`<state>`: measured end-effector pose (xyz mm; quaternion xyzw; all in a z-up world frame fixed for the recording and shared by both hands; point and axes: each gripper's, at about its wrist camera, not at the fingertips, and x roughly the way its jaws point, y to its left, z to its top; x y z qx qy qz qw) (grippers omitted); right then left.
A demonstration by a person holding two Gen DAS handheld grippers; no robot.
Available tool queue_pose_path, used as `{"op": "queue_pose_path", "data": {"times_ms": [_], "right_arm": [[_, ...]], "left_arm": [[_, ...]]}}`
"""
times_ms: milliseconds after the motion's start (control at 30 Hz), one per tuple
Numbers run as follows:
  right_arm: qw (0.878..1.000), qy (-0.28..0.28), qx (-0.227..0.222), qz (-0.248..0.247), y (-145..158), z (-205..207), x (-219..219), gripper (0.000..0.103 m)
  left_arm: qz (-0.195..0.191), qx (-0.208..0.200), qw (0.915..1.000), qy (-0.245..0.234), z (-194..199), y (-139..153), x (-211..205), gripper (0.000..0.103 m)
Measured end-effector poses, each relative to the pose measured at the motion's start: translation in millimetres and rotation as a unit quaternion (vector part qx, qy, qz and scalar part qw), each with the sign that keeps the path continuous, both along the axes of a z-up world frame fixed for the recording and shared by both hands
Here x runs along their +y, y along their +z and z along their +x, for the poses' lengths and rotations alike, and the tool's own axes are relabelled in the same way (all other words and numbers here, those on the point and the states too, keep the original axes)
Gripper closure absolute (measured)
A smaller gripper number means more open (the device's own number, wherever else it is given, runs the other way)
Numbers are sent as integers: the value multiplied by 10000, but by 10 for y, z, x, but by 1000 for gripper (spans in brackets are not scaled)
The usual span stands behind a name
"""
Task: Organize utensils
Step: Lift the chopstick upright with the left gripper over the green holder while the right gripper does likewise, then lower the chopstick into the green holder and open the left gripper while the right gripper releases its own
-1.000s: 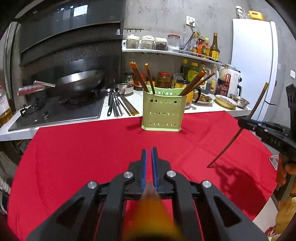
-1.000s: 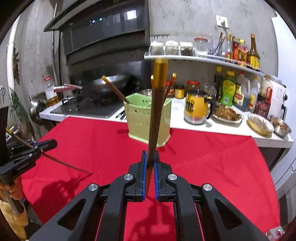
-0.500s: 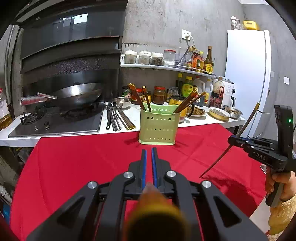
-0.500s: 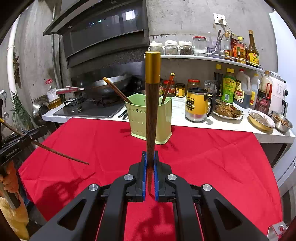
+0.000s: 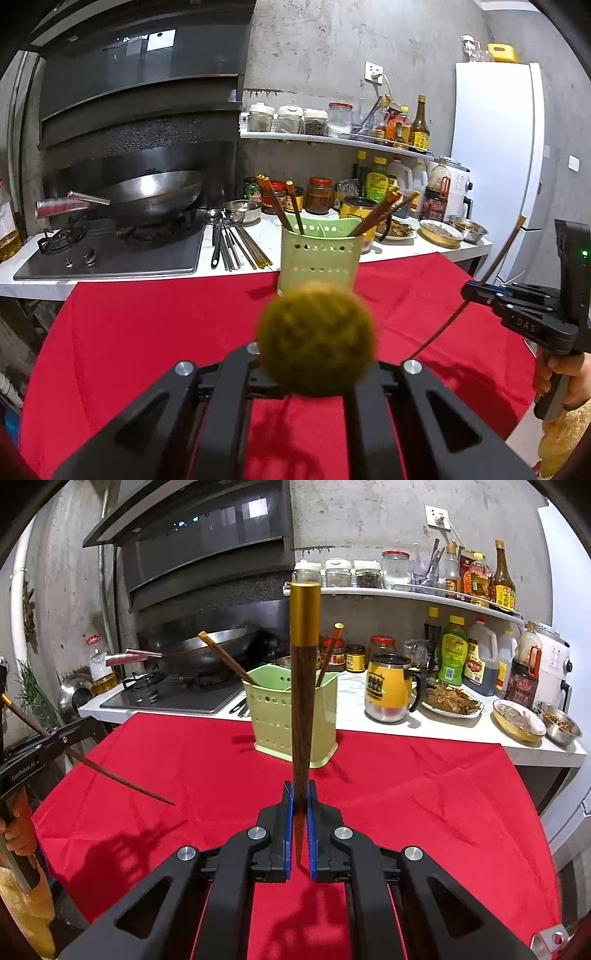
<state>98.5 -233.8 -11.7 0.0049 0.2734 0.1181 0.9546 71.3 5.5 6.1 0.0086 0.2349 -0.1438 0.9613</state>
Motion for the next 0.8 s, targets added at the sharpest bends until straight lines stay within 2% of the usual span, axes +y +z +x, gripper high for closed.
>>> {"op": "queue_pose_path", "data": {"times_ms": [67, 167, 267, 367, 467, 600, 700, 800], "right_arm": [[9999, -83, -76, -15, 72, 73, -67, 96], [9988, -267, -402, -39, 349, 228, -199, 96], [9950, -435, -897, -89, 747, 408, -290, 96], [9893, -456, -1383, 66, 1179, 619, -328, 96], [9872, -328, -1551, 175, 1399, 870, -247, 96], [9936, -105, -1113, 139, 1298, 1341, -80, 96], [9980, -9, -629, -23, 1021, 1625, 61, 96], [9995, -28, -325, -42, 811, 1791, 94, 94]], "left_arm": [[-36, -20, 10000, 51, 106, 37, 26, 98], [-65, -192, 9997, 145, 243, 190, 59, 98], [-95, -496, 9986, 183, 327, 431, 63, 98], [-35, -801, 9967, 145, 372, 666, 0, 98], [50, -915, 9958, 91, 451, 774, -100, 98], [128, -759, 9970, 58, 568, 670, -178, 98], [106, -491, 9987, 57, 656, 499, -157, 98], [110, -257, 9996, 69, 727, 359, -125, 98]]}}
